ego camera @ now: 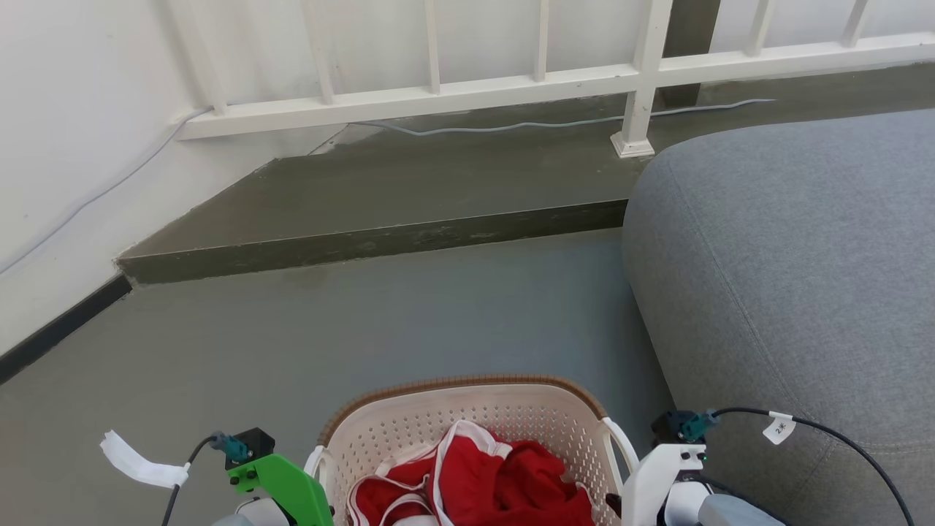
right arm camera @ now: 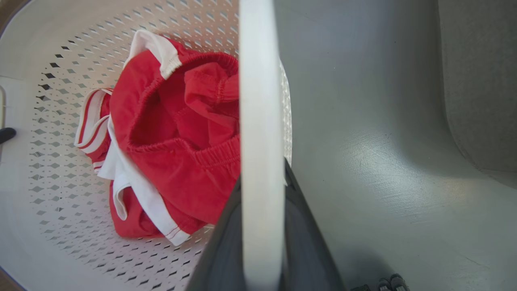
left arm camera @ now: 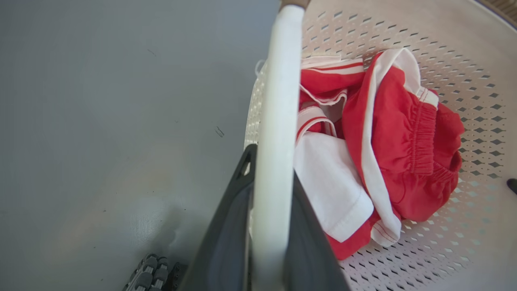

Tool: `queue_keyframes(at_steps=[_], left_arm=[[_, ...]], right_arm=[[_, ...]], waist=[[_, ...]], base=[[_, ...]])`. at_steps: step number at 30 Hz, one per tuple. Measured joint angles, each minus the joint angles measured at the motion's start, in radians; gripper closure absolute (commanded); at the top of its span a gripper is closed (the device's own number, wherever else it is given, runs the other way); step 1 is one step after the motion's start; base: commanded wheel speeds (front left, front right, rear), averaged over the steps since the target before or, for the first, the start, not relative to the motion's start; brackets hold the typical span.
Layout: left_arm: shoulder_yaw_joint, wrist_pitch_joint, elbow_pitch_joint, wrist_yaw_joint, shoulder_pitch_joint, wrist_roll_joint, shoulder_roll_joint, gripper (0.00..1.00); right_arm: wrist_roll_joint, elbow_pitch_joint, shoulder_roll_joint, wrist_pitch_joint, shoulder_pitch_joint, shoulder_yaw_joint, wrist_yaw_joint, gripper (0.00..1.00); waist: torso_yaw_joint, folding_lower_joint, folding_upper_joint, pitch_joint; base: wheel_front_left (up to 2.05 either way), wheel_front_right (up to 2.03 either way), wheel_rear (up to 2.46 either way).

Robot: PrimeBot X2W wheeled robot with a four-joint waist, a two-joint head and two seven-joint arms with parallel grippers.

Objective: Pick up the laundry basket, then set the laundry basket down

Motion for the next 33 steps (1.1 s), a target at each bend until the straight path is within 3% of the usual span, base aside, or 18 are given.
queue_keyframes(at_steps=[33], left_arm=[[-0.005, -0.046, -0.009, 0.000, -0.014, 0.000, 0.005, 1.00]], right_arm=[[0.022, -0.014, -0.001, -0.039, -0.025, 0.032, -0.025, 1.00]], waist=[[0.005, 0.0001, 0.0000, 0.070]], base=[[0.00, 0.00, 0.00]])
